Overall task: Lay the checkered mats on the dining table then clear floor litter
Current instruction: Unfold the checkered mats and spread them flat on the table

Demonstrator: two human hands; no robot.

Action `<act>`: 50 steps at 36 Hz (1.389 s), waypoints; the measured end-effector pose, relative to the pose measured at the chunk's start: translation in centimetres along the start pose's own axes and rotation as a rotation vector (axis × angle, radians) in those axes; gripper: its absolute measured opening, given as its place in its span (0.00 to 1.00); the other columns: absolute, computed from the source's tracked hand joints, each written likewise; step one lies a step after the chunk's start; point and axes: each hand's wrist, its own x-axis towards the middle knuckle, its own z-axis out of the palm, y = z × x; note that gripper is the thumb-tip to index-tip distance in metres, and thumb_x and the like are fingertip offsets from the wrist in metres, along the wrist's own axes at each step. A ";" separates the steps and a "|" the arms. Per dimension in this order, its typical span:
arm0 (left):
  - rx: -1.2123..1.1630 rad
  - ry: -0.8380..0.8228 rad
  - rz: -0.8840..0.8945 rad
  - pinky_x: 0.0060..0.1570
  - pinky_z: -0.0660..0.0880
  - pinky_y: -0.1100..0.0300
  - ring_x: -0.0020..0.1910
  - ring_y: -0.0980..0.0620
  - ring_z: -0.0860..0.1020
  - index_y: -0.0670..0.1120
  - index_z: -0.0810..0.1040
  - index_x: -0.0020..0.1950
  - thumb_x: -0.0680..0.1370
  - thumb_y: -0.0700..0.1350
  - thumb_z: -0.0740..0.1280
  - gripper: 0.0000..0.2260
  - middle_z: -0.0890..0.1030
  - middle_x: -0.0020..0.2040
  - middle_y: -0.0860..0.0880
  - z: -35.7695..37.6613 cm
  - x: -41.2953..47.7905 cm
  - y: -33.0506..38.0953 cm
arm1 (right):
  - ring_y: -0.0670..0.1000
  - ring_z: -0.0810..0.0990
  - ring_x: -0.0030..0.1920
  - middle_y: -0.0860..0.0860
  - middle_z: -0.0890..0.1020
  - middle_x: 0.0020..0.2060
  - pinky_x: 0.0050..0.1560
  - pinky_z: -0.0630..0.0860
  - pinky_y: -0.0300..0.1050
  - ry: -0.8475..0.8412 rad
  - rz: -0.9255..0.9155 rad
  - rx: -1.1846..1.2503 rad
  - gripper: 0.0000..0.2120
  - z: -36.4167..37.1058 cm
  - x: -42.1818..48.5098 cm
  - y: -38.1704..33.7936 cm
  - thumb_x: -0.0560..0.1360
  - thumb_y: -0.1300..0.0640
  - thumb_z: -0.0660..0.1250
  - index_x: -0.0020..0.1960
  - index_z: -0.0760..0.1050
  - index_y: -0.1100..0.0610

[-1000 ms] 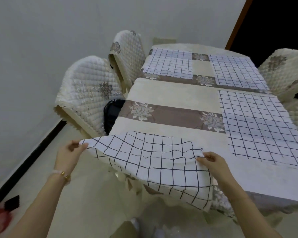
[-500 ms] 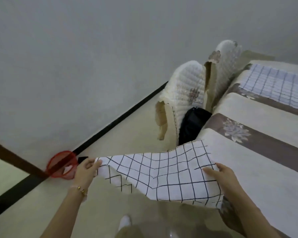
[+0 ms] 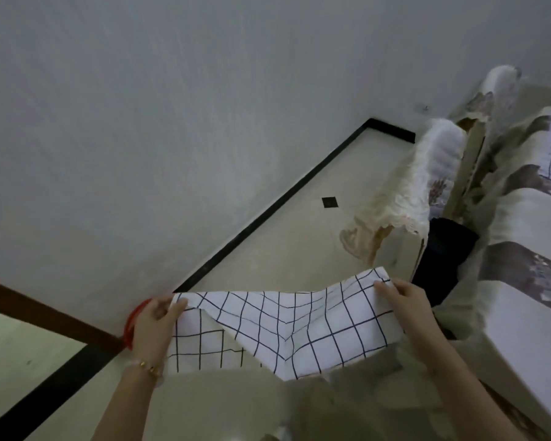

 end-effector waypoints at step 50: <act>-0.058 -0.972 0.586 0.32 0.77 0.72 0.31 0.66 0.80 0.50 0.78 0.44 0.77 0.41 0.66 0.05 0.81 0.38 0.54 61.0 46.4 50.8 | 0.53 0.79 0.38 0.67 0.78 0.41 0.43 0.77 0.46 1.073 -0.008 0.280 0.11 -16.5 43.1 -24.9 0.76 0.56 0.66 0.44 0.76 0.66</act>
